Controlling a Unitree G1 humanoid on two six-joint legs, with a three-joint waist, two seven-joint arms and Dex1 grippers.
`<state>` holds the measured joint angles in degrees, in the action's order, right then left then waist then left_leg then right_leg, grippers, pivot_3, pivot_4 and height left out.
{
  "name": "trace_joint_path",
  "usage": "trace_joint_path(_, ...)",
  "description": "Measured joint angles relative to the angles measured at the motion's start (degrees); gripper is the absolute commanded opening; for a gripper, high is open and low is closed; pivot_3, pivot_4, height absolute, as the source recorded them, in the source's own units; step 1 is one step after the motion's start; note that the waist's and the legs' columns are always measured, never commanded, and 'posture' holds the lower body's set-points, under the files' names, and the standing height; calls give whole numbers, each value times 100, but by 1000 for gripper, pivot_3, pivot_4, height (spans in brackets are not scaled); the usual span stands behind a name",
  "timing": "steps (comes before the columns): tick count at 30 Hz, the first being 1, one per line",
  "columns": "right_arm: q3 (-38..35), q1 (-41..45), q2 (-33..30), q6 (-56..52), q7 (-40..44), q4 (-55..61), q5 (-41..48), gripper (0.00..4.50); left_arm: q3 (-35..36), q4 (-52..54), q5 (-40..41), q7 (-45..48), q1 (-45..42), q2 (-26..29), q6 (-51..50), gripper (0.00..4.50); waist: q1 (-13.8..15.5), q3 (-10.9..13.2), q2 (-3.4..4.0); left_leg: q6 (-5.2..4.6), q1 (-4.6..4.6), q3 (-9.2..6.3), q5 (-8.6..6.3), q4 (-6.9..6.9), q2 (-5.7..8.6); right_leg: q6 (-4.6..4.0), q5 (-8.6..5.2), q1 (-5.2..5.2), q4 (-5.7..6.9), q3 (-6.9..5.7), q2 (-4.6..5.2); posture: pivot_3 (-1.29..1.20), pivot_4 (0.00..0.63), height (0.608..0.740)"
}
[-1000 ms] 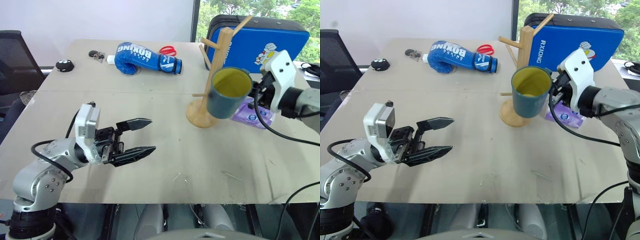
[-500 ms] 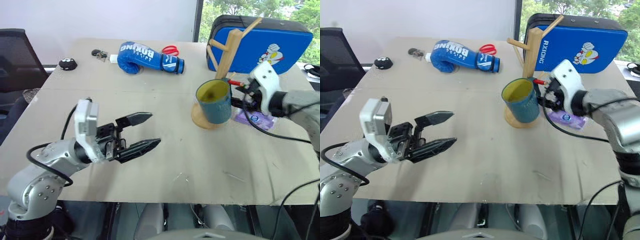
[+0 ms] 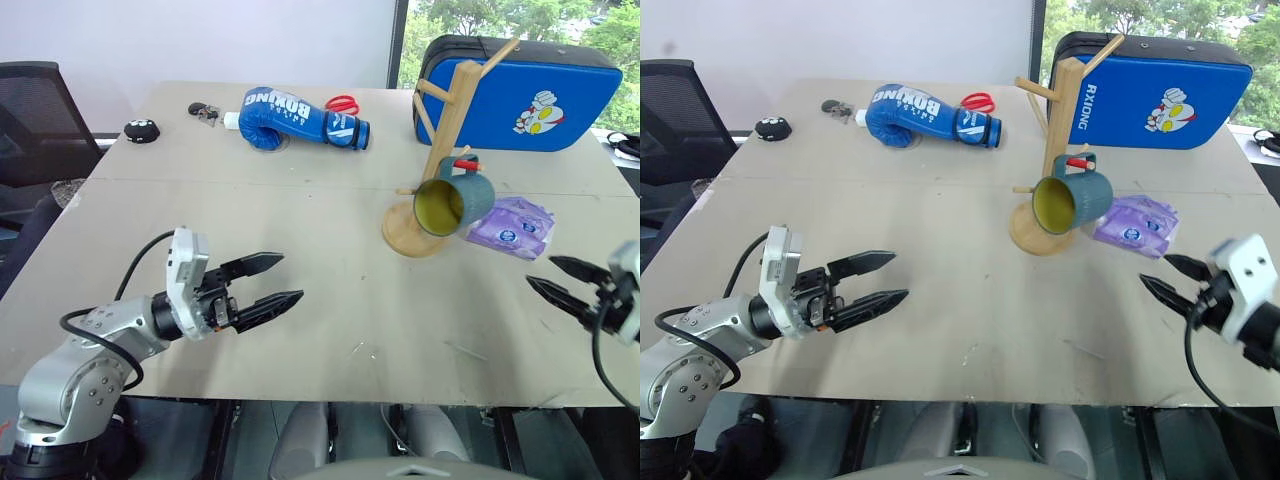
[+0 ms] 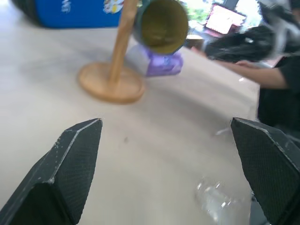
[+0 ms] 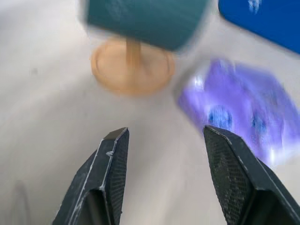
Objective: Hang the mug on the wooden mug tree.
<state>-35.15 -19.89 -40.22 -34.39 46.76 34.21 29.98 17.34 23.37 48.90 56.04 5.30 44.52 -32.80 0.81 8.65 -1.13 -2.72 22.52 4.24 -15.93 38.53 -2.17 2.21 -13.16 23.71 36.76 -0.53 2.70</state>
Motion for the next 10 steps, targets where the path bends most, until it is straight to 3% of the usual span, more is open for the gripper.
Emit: trace_joint_path(10, 18, -382, 114, 693, 40, -179, -179, 2462, -221, -315, -509, 267, 1, 1, 190, 4500, -10, -2, 0, -1, -3, 7, -1, -1, -2, -17, 9, 3, 0, 7, 1, 0, 150, 740)
